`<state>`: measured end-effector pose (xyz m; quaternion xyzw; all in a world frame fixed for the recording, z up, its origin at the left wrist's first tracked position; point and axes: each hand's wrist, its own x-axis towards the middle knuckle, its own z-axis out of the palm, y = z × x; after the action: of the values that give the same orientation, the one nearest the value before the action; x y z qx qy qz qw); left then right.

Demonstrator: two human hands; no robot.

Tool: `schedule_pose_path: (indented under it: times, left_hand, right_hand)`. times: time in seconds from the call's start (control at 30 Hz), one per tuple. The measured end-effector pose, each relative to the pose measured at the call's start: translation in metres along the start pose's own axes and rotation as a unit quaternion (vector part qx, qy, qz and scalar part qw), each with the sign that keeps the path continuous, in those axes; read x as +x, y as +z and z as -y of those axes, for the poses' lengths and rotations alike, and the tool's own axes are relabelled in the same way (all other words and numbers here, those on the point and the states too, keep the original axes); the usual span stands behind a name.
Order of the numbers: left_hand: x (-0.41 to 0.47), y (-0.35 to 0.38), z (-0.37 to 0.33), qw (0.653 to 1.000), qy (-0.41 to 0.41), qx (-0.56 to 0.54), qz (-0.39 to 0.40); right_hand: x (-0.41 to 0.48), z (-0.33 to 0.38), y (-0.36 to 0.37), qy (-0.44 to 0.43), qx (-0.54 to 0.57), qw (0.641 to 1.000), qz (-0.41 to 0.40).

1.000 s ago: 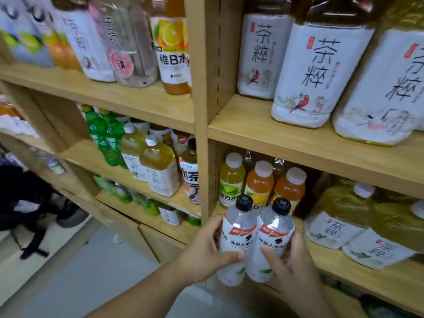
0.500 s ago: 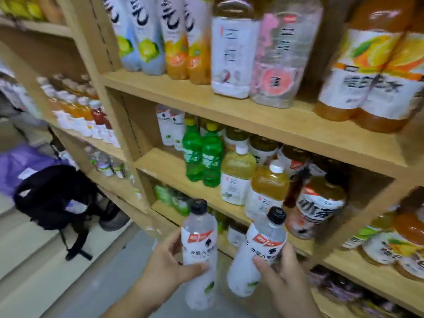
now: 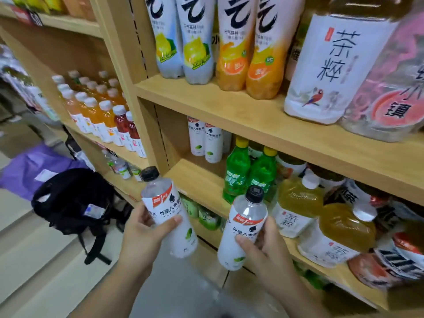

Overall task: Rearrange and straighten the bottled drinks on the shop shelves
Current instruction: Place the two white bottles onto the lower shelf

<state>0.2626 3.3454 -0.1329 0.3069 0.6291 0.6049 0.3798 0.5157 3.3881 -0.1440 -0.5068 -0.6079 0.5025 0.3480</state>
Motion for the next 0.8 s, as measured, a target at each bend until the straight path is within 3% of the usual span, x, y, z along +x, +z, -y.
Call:
schedule_pose_path:
  times: [0.3,0.43,0.8]
  left_hand:
    - [0.081,-0.005,-0.027,0.993,0.074,0.093,-0.009]
    - [0.115,0.005,-0.025,0.983,0.102,0.148,0.033]
    - [0.210,0.018,-0.007,0.953,0.153,0.190,0.179]
  right_hand:
    - [0.088,0.025,0.046,-0.042,-0.008,0.999,0.026]
    - [0.105,0.036,0.058,-0.041,-0.039,0.998,0.009]
    - [0.123,0.052,0.127,-0.007,-0.076,0.979,-0.188]
